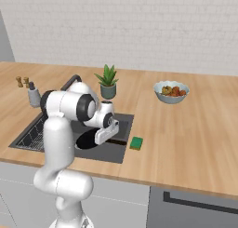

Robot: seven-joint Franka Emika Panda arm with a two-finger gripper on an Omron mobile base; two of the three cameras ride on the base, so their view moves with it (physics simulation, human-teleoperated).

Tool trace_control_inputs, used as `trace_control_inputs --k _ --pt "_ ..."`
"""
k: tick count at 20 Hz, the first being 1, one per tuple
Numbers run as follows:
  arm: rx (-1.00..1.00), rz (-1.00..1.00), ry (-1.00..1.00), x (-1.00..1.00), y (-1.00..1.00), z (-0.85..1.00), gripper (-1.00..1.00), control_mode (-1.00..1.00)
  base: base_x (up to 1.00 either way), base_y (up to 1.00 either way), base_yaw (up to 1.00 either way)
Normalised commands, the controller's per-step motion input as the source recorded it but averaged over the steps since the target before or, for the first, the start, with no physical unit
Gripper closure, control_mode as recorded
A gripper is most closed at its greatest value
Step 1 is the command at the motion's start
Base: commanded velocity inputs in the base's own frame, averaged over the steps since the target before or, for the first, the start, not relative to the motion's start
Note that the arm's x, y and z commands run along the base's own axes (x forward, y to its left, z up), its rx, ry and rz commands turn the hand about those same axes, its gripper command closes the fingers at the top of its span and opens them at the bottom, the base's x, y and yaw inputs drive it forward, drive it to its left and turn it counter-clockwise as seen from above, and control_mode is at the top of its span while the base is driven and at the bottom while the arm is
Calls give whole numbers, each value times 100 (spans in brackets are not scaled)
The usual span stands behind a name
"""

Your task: Pick the pan and sponge and place them into the sink. Then turn on the water.

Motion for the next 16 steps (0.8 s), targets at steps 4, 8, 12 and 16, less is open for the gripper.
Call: trace_control_inputs --k 4,8,12,16 --pt "10 0 0 1 37 -39 100 -100 0 0 0" --pt "8 0 0 -3 54 -30 100 -100 0 0 0" --pt "5 1 -3 -38 56 -6 100 -100 0 0 0" --pt "7 0 -4 -8 61 -4 100 -100 0 0 0"
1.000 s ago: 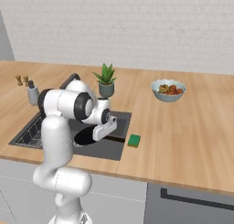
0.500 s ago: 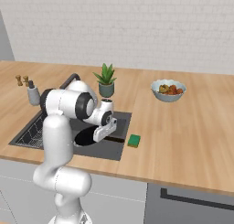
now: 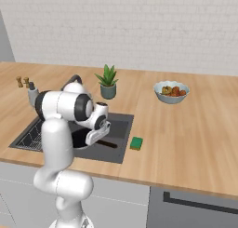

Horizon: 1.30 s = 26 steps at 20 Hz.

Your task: Pick the pan and sponge and place them into the sink. Then turn on the water.

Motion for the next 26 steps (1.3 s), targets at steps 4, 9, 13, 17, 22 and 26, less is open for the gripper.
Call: trace_control_inputs --k 4,9,13,17,22,26 --pt "9 0 -2 9 45 -13 100 -100 0 0 0" --pt "2 0 0 30 8 -52 100 -100 0 0 0" --pt "1 0 -1 32 0 -51 100 -100 0 0 0" --pt "1 0 0 35 0 -42 100 -100 0 0 0" --pt "0 0 0 36 0 -47 100 -100 0 0 0" --pt "0 0 1 17 1 -20 100 -100 0 0 0"
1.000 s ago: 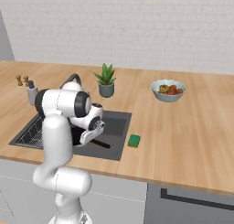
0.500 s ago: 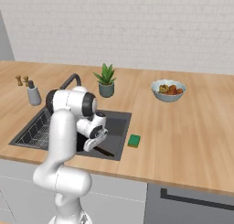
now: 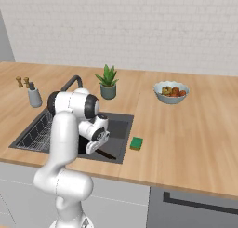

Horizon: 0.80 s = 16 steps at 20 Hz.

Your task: Pick the pan and sponge and place them into the sink. Then turn on the water.

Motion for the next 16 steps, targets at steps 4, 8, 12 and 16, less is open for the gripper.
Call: trace_control_inputs --k 4,8,12,16 --pt "0 0 1 0 0 -1 -100 -100 0 0 0" --pt "0 0 0 0 0 20 -100 -100 0 0 0" --pt "0 -2 0 0 0 52 -100 -100 0 0 0" --pt "0 -3 4 0 0 72 -100 -100 0 0 0"
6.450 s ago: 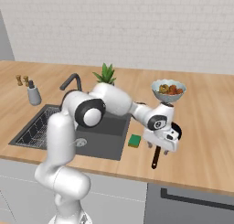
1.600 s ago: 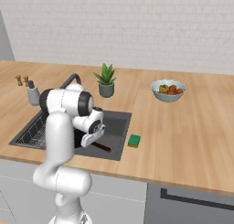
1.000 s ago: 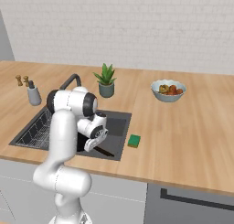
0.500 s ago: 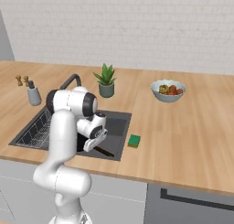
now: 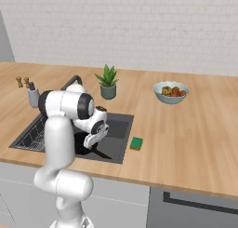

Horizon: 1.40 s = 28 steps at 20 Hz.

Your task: Pick the pan and sponge and place them into the sink. Then turn on the water.

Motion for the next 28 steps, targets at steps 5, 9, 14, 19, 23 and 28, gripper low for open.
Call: trace_control_inputs --k 5,9,14,19,23,28 --pt "0 -11 12 0 -8 77 -100 -100 0 0 0" --pt "0 -27 18 -3 -28 75 -100 -100 0 0 0" --pt "-5 -38 11 -9 -28 66 -100 -100 0 0 0" --pt "-15 -40 20 -1 -32 53 -100 -100 0 0 0" --pt "-22 -41 8 0 -51 4 -100 -100 0 0 0" --pt "-7 -6 -3 1 -27 -14 -100 -100 0 0 0"
